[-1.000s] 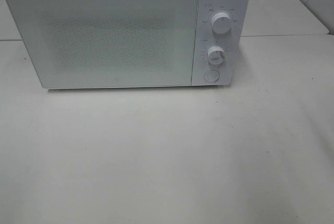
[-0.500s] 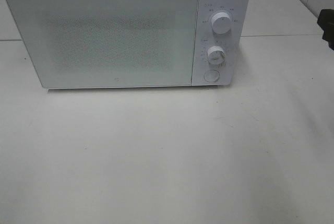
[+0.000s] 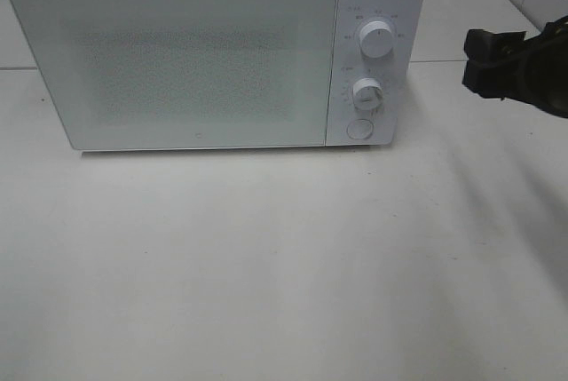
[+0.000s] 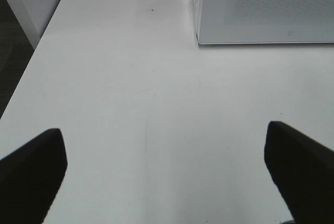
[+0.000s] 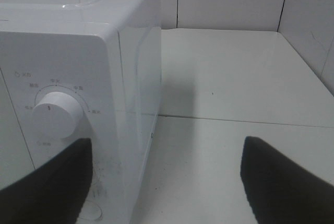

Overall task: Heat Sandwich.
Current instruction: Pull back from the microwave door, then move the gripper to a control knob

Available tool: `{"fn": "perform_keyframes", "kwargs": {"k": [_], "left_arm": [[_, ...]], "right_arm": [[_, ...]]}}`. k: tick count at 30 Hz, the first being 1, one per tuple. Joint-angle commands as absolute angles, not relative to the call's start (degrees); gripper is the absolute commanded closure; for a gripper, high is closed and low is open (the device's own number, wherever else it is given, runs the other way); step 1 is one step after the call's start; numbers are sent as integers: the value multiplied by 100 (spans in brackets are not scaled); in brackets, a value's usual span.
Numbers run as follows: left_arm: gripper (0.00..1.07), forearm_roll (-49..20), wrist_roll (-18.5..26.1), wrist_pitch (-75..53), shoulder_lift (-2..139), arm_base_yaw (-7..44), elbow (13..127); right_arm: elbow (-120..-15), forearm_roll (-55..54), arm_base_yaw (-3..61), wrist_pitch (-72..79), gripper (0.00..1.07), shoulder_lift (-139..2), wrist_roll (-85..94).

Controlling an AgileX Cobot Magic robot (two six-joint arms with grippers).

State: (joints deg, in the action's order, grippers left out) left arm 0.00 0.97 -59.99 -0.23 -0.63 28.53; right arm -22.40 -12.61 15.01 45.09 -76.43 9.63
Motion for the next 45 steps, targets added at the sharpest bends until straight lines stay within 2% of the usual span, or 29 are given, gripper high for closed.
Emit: {"fn": "perform_keyframes", "kwargs": {"k": [1, 21, 30, 45], "left_arm": [[9, 0, 97, -5942, -172, -69, 2830], [9, 0, 97, -5942, -172, -69, 2830], [9, 0, 97, -5942, -172, -69, 2830], [9, 0, 97, -5942, -172, -69, 2830]], "right_arm": [[-2229, -1977, 1971, 5059, 32, -7890, 1450], [-2229, -4091, 4114, 6801, 32, -9213, 1811], [-2229, -4578, 4670, 7305, 32, -9574, 1776], [-2229, -4635, 4675, 7317, 32, -9609, 1736]]}}
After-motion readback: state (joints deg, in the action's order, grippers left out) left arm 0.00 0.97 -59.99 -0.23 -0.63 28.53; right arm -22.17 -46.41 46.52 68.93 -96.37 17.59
